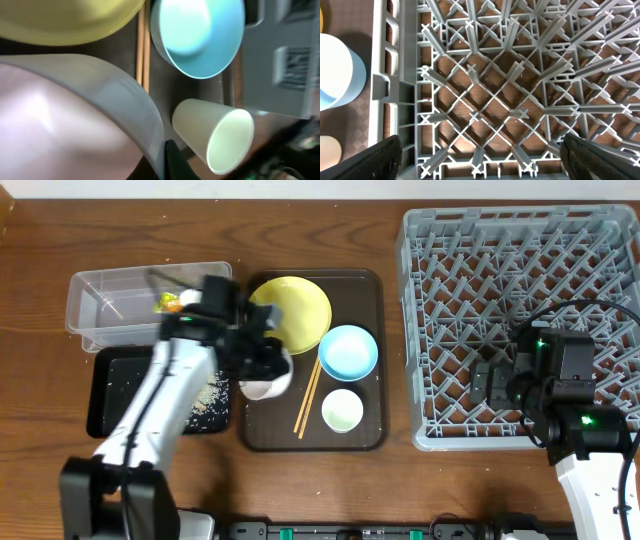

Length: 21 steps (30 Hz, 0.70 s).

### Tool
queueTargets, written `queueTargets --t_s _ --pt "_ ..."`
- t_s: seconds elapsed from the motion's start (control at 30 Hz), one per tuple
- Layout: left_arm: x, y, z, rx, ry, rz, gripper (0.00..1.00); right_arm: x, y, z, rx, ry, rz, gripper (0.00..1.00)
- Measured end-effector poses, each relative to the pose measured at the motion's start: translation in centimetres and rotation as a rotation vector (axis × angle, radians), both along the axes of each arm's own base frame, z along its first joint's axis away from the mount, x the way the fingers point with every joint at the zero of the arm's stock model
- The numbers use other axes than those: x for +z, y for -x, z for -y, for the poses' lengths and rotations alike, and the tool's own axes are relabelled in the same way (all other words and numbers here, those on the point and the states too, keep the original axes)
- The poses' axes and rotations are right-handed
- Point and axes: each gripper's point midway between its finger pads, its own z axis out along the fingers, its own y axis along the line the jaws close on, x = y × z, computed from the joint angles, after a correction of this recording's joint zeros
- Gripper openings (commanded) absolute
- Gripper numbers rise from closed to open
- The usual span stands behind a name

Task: Sort waste into correct bins and load items into the dishwasher rack
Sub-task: 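Set the emptied white bowl back on the brown tray, then grasp the small white cup with the left gripper and lift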

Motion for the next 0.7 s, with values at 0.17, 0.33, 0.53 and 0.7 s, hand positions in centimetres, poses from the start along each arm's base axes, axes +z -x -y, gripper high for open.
queueTargets --t_s 0.17,0.33,0.53,0.7 --pt "-2.7 1.2 2.4 -0.063 -0.127 -0.035 0.07 0.0 0.0 0.0 0.000 0.000 0.000 0.99" --pt "-5.4 2.0 2.9 -0.083 -0.228 -0.093 0.13 0.0 0.0 0.0 0.000 0.000 0.000 0.99" --pt "-6.6 2.1 2.6 -0.071 -0.267 -0.121 0.35 0.0 0.0 0.0 0.000 0.000 0.000 0.99" --pt "-6.4 2.2 2.4 -0.066 -0.275 -0.120 0.40 0.0 0.0 0.0 0.000 0.000 -0.001 0.99"
